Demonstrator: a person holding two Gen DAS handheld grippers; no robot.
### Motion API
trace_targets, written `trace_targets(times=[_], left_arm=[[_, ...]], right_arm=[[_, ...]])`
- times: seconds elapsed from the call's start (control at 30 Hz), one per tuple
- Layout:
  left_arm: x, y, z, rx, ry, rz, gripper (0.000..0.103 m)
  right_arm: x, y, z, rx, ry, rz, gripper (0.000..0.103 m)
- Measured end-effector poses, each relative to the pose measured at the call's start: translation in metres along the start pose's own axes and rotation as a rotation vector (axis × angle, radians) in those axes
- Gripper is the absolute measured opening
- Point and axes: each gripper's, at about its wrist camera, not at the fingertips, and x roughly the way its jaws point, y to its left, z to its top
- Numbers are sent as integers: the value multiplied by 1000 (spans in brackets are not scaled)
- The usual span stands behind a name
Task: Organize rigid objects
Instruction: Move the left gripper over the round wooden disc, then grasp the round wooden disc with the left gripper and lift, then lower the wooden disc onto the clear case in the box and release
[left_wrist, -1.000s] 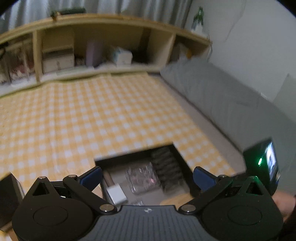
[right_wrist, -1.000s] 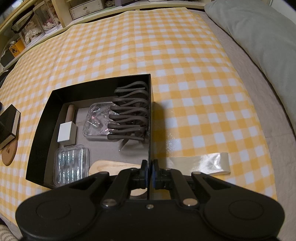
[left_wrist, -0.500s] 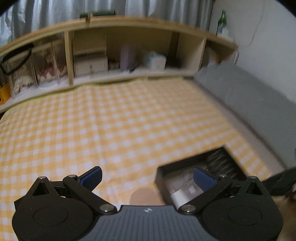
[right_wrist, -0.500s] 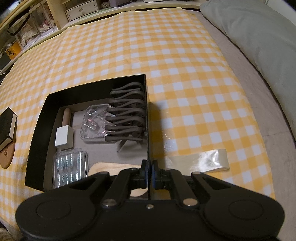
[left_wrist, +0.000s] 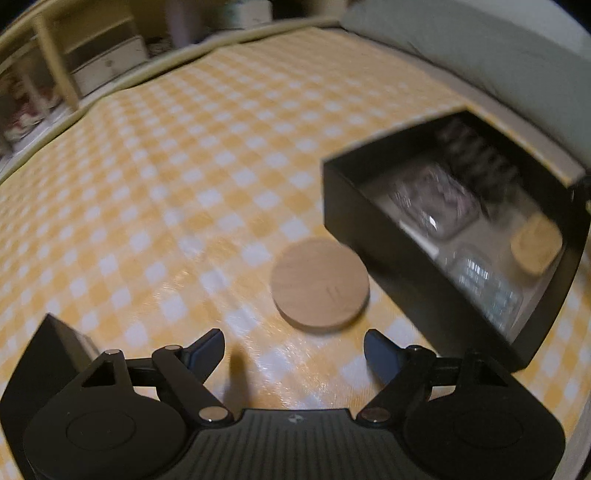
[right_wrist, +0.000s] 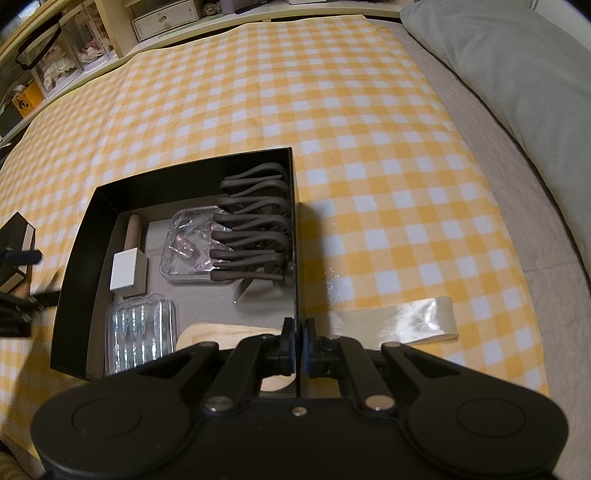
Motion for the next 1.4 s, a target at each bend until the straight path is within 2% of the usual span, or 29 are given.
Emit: trace_targets(times=[0.13,0.27,0.47,0.57,0.73,0.93,1.03,1.17,1.3,1.4], left_arm=[[14,-3,-4,34,-38,-9,83],[21,-3,-4,23,-108,-28,83],[26,-1,-1,30,-159,-28,79],[29,4,2,-19,-155,-64,67],[31,6,6,-74,-135,-49,67],[28,18,8,-208,-117,-6,66],[17,24,12,-272,-154,5,66],[-13,26,28,-317,-271,-8,66],[-40,7,48,-267,-344,-49,66],[-47,-22,63,-191,-339,-96,66]], right_arm=[[0,0,0,0,0,-1,4],[0,0,0,0,0,-1,4],[1,0,0,0,1,-2,4],[1,0,-1,-2,3,-3,4],[1,1,-1,-2,3,-4,4],[1,1,-1,-2,3,-3,4],[1,0,-1,-1,3,-3,4],[1,0,0,-2,3,-3,4],[1,0,0,-3,3,-4,4],[1,0,-1,-3,3,-4,4]])
